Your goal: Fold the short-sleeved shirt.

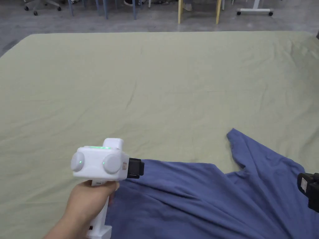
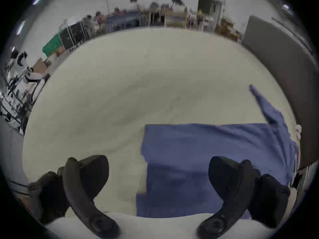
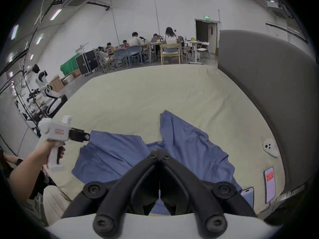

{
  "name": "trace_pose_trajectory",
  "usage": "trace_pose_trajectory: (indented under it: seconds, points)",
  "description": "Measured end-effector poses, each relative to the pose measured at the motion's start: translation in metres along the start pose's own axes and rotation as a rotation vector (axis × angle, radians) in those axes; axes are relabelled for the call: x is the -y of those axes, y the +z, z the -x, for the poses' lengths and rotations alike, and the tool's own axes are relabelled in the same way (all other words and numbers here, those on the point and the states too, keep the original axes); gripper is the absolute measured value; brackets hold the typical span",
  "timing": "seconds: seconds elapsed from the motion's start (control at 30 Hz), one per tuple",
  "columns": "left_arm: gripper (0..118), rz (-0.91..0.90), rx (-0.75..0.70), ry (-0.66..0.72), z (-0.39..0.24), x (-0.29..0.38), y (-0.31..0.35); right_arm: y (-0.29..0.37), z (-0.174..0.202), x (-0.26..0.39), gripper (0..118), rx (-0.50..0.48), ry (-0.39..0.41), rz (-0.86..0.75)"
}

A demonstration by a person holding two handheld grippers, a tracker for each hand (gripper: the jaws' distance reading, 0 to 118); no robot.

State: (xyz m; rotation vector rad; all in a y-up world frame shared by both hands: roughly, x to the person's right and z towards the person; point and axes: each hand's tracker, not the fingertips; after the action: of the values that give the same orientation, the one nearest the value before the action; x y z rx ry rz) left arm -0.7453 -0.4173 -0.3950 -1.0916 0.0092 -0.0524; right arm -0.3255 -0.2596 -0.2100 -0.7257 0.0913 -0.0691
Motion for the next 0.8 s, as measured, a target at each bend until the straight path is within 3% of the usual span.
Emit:
trace_pose_trajectory:
  seconds: [0.13,0.2,0.23,0.3,0.33,0.43,0.47,0.5,0.53,0.57,0.63,0.67,0.8]
  points:
    - [118,0.020,-0.092,-0.045,-0.015,-0.027,-0.050,-0.026,-0.016,-0.001,2,0.038,0.022,0.050]
    - [105,0.025,-0.109,-0.079,-0.025,-0.019,-0.045,-0.047,-0.031,-0.004,2,0.086,0.032,0.088]
    - [88,-0.007,-0.098,-0.071,-0.029,-0.017,-0.035,-0.057,-0.040,-0.005,2,0.110,0.028,0.109]
    - [0,-0.119,-0.032,-0.082,-0.038,-0.014,-0.011,-0.084,-0.064,-0.011,2,0.167,0.015,0.162]
    - [0,-0.149,-0.119,-0.114,-0.043,-0.013,0.003,-0.095,-0.074,-0.014,2,0.186,0.019,0.180]
    - [0,-0.199,-0.015,-0.136,-0.051,-0.011,0.030,-0.134,-0.109,-0.025,3,0.193,0.020,0.221]
    - [0,-0.191,0.015,-0.080,-0.036,-0.018,0.028,-0.148,-0.120,-0.027,18,0.136,0.019,0.250]
    - [0,-0.188,0.041,-0.019,-0.028,-0.020,0.034,-0.164,-0.133,-0.030,62,0.078,0.005,0.298]
    - [0,-0.196,0.064,0.030,-0.021,-0.019,0.041,-0.177,-0.140,-0.033,118,0.037,-0.020,0.363]
    - [0,-0.212,0.083,0.058,-0.015,-0.017,0.049,-0.195,-0.147,-0.033,115,0.026,-0.046,0.450]
    - [0,-0.225,0.075,0.053,-0.006,-0.014,0.054,-0.224,-0.155,-0.025,113,0.051,-0.086,0.408]
    - [0,-0.233,0.056,0.040,-0.006,-0.009,0.058,-0.227,-0.155,-0.021,114,0.119,-0.103,0.428]
    - [0,-0.229,0.002,-0.017,-0.022,0.005,0.079,-0.260,-0.153,-0.011,112,0.258,-0.055,0.567]
